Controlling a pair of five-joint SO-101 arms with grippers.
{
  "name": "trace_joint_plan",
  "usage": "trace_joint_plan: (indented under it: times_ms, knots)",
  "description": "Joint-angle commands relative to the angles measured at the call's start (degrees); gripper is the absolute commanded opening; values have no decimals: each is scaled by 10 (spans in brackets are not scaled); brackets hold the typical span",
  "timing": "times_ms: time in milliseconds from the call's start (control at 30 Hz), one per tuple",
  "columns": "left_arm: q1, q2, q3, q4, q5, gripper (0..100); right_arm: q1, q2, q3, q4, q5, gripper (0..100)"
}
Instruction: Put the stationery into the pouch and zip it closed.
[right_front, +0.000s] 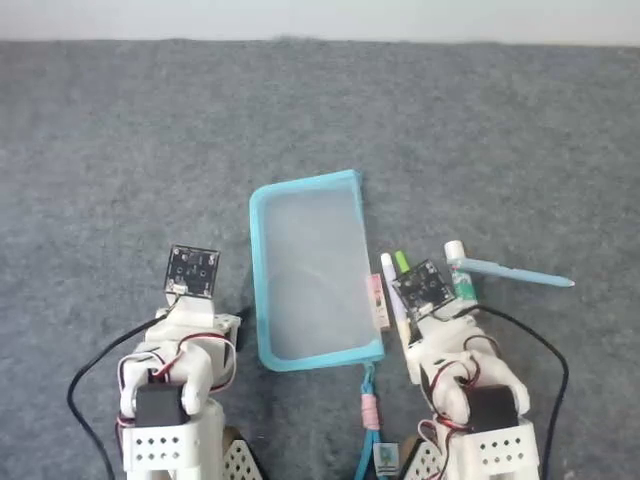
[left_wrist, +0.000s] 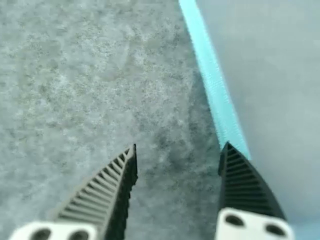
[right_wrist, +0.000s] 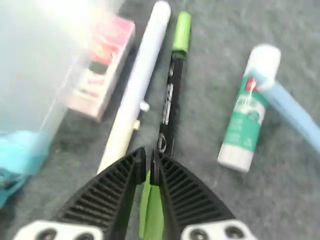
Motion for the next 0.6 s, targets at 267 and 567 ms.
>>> trace_joint_plan:
  times_ms: [267, 567]
  knots:
    - [-45, -11, -4, -14, -94, 251, -37, 72, -96, -38, 55, 31]
    - [-111, -10, -4, -57, -129, 250, -196, 436, -289, -47, 38, 32]
